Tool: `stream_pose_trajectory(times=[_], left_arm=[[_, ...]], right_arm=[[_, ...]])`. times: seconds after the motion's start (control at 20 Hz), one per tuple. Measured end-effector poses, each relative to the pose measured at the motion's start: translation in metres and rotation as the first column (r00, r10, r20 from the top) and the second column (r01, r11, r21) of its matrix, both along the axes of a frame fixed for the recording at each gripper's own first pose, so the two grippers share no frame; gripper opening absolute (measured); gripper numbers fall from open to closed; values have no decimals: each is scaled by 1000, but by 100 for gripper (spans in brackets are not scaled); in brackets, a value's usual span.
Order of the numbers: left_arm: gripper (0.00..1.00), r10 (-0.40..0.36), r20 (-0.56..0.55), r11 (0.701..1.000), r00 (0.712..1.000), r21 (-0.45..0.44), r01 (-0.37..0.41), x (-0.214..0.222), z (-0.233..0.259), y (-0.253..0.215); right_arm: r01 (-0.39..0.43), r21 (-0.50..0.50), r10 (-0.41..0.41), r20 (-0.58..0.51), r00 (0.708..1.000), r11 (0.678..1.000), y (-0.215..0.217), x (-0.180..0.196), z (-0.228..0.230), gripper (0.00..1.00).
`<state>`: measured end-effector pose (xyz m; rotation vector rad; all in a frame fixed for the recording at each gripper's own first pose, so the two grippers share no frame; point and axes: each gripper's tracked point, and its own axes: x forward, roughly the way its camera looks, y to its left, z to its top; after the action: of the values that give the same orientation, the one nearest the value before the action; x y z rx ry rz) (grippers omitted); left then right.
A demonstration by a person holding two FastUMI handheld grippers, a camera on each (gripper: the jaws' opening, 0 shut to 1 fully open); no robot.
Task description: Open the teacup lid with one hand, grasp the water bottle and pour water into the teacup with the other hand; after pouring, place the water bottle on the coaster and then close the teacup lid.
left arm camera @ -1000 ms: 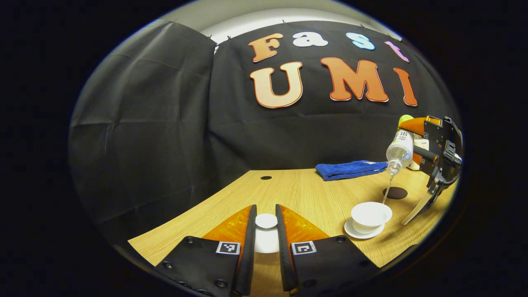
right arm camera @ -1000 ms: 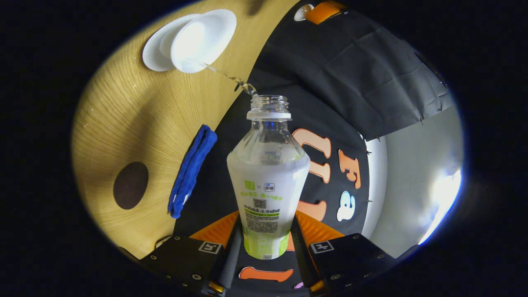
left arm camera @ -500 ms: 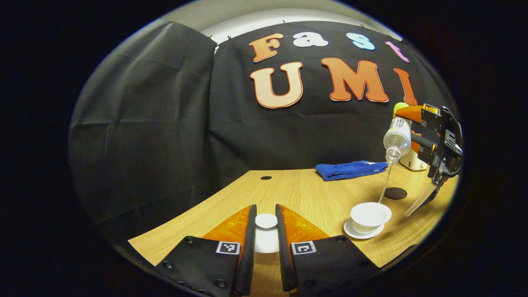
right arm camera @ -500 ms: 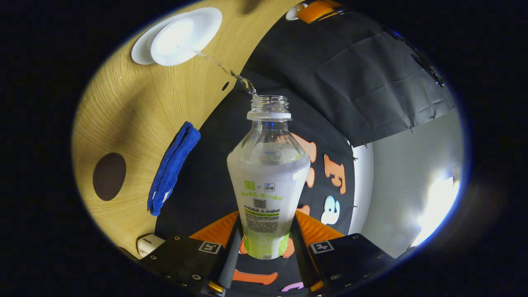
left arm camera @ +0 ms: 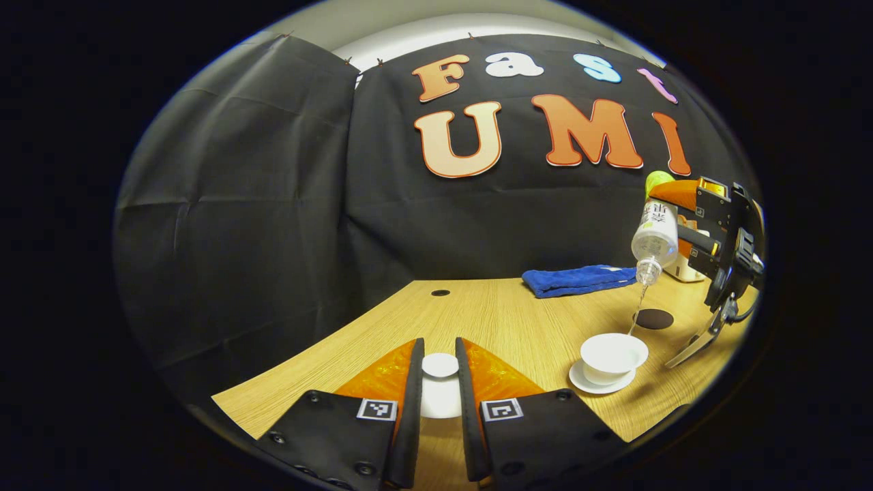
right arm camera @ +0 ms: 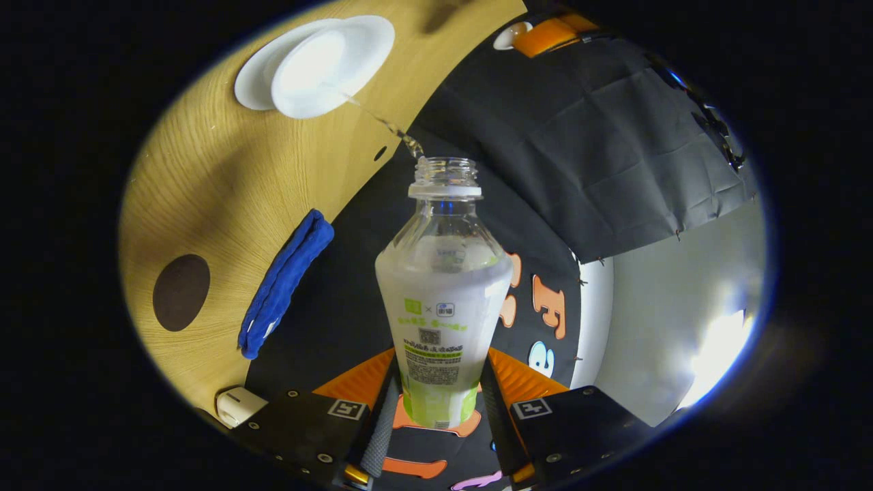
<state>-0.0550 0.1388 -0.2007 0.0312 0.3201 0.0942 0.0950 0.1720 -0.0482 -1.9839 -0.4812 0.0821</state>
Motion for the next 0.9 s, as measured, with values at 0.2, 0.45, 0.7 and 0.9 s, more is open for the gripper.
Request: stream_pose_trajectory(times=[0.2, 0.45, 0.7, 0.9], left_arm=[[31, 0, -3, 1000, 1000, -4, 0, 0, -1, -2], [31, 3, 4, 1000, 1000, 1, -3, -1, 1, -1], [31, -9, 11, 1000, 1000, -2, 9, 0, 4, -9], [31, -22, 15, 1000, 1000, -9, 22, 2, 7, -15]], right_arm=[[-7, -4, 7, -5, 1000, 1000, 6, -2, -4, 63], [-19, 3, 19, -36, 999, 1000, 13, -3, -15, 63], [15, 108, 5, -189, 982, 994, 11, -7, -52, 63], [96, 307, 40, -409, 912, 947, 8, -13, -90, 64]])
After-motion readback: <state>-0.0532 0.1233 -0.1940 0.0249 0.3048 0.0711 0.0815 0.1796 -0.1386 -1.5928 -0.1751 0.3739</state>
